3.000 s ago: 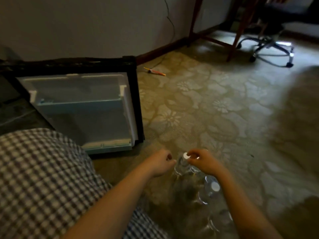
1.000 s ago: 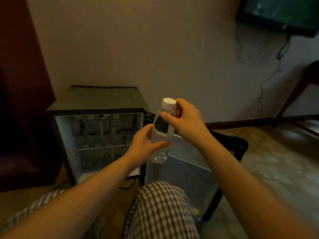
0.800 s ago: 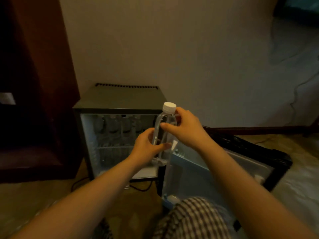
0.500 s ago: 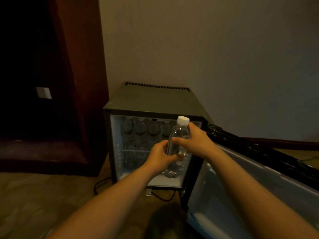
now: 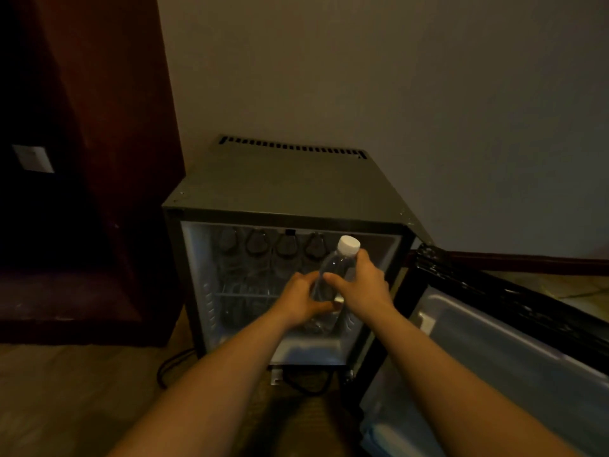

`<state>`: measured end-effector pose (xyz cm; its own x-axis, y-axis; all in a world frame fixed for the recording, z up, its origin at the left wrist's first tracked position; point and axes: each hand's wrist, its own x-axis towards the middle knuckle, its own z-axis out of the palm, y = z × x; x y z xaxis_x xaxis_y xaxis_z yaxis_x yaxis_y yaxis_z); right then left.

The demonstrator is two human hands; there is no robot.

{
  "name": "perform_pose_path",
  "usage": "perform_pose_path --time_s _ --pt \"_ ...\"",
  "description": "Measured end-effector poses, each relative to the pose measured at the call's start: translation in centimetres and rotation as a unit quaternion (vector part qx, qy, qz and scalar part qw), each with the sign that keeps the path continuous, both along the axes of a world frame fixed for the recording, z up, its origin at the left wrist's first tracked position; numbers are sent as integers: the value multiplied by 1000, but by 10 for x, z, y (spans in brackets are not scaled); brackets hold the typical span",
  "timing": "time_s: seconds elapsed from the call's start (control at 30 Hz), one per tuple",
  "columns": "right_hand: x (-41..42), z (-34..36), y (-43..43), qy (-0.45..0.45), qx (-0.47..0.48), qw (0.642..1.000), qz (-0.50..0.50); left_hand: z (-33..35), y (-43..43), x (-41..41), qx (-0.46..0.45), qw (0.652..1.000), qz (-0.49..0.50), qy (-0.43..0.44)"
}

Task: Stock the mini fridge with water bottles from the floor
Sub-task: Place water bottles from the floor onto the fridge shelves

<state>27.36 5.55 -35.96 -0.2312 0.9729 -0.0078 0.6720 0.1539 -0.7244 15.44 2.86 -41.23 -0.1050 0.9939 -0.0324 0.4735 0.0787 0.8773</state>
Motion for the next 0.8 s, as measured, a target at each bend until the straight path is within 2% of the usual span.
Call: perform_pose_path --time_s 0.2,0.43,0.6,0.73,0.8 --pt "-9 -7 22 16 -18 999 -24 -19 33 -1 -3 999 34 24" --pt "-12 -14 41 23 -30 997 -72 -36 54 -9 -20 996 79 -29" --pt "-14 -21 57 -5 -27 994 -104 -45 63 -7 -19 997 51 -59" --pt "-15 -28 73 -53 -35 989 -136 -52 73 0 -58 992 -34 -107" --pt "-17 -32 82 -75 -39 986 -146 -57 78 4 -58 991 -45 -112"
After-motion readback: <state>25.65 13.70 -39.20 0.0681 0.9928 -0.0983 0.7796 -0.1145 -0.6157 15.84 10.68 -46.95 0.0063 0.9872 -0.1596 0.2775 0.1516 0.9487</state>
